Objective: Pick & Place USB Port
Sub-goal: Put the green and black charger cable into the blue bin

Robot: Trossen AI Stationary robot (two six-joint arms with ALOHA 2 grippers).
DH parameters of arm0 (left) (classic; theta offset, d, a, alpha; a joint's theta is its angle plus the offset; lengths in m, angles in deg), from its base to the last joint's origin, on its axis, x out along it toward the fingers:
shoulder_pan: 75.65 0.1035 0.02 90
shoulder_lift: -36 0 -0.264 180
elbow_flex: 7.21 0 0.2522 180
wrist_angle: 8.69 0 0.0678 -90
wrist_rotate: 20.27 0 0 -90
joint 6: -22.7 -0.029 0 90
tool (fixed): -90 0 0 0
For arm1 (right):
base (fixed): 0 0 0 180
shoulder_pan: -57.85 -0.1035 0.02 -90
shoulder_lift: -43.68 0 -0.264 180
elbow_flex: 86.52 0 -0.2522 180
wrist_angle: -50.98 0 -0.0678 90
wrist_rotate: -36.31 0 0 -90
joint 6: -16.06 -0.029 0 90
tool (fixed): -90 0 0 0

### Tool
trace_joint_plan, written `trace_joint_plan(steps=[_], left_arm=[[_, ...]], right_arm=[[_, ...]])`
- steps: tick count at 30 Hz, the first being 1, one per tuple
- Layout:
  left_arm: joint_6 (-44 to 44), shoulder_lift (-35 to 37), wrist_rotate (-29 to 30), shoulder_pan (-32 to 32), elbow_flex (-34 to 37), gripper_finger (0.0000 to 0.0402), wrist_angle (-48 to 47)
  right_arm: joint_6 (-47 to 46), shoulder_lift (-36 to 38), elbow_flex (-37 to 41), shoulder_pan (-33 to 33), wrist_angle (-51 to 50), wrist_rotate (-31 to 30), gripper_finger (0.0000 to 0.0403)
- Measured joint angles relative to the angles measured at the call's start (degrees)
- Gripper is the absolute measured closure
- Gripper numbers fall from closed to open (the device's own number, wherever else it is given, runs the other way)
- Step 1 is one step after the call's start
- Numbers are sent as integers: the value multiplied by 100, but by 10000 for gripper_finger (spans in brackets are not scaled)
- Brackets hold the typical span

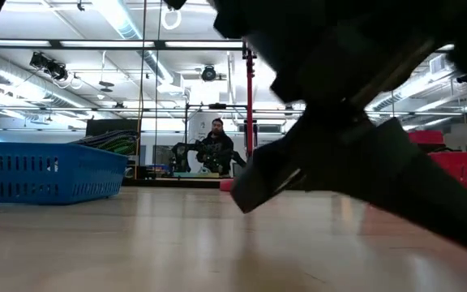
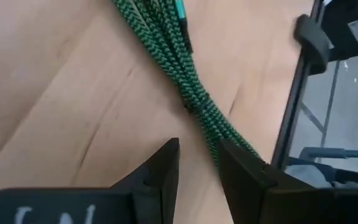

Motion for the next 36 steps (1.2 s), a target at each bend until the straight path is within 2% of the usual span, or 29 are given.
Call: trace_joint_plan(steps=[6,11,15,20,27,31,36], left_arm=[[50,-107,-174,4,1,287,568],[50,-155,-211,5,-2,288,481],[85,-218,-320,11,-17,314,456],[-155,-317,-401,7,-22,349,960],[-999,-129,-637,76,9,364,230],[-1617,221,-124,121,24,358,-620],[-2209,711,909,120,20,353,-1537]], right_arm=[[21,0,0,0,5,9,316],[36,0,0,2,9,15,316],[36,0,0,0,11,16,316],[16,0,0,2,53,28,316],[-284,0,0,-101,48,892,316],[-332,-99,0,-466,174,850,316],[-301,-545,0,-853,798,1336,316]])
